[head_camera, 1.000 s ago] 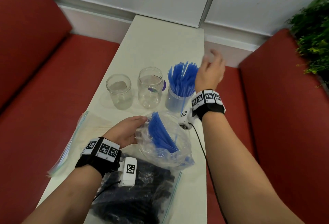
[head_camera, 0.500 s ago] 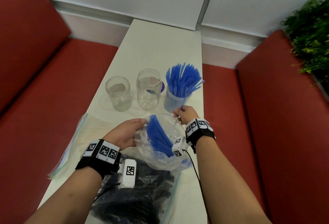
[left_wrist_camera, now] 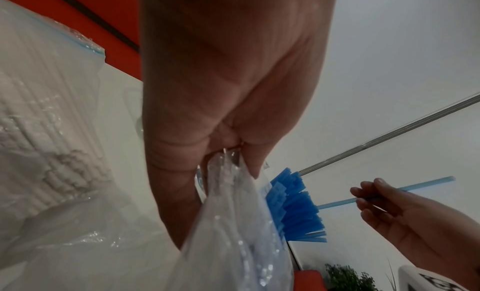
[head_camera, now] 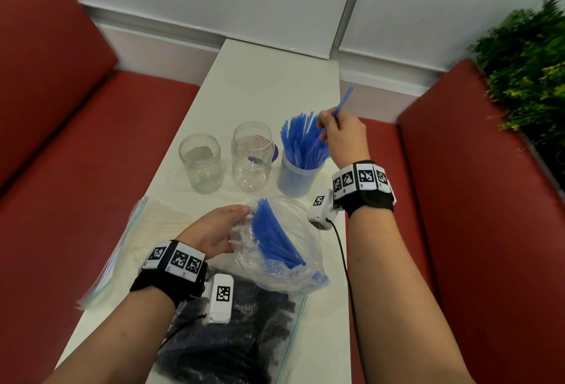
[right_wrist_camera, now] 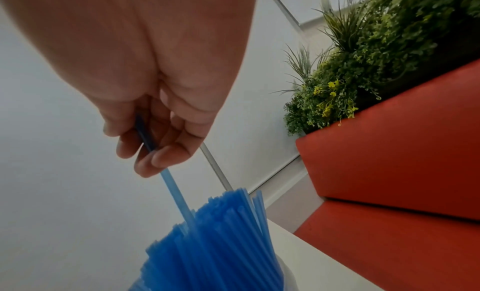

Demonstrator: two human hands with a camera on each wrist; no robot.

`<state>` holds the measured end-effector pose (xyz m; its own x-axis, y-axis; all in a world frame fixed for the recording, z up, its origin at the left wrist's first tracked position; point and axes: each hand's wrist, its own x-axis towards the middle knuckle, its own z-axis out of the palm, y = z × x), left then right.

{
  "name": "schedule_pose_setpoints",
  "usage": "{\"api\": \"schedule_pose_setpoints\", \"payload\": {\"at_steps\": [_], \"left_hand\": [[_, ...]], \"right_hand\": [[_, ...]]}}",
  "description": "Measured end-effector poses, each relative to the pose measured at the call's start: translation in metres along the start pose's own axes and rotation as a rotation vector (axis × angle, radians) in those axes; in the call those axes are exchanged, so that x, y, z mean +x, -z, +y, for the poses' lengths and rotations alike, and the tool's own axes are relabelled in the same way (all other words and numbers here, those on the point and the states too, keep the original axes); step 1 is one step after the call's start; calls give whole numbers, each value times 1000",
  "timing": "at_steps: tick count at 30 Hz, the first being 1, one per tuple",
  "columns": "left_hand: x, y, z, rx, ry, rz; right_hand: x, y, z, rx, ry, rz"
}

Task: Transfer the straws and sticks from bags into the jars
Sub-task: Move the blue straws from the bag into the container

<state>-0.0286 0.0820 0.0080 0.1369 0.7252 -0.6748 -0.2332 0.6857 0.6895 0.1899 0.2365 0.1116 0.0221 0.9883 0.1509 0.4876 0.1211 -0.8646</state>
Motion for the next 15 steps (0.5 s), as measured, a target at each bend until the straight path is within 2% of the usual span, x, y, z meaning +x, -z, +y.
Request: {"api": "schedule_pose_setpoints", "payload": {"at_steps": [4, 6, 7, 9, 10, 11, 12, 15], "left_hand": [[0, 1, 0, 2, 3, 29], [0, 1, 0, -4, 2, 32], [0, 2, 0, -7, 3, 32], [0, 3, -1, -8, 5, 32], [0, 4, -1, -7, 6, 32], [0, 3, -1, -9, 7, 32], [0, 3, -1, -10, 6, 33], [3, 2, 0, -11, 6, 35]], "right_hand": [[-8, -14, 11, -9, -69, -73], [-11, -17, 20, -61, -11, -68], [-12, -17, 24, -76, 61, -4], [-10, -16, 29, -69, 163, 234], [-6, -16, 33, -81, 162, 328], [-3, -17, 38, -115, 116, 355], [1, -20, 42, -166, 37, 316], [9, -35, 56, -349, -143, 59]]}}
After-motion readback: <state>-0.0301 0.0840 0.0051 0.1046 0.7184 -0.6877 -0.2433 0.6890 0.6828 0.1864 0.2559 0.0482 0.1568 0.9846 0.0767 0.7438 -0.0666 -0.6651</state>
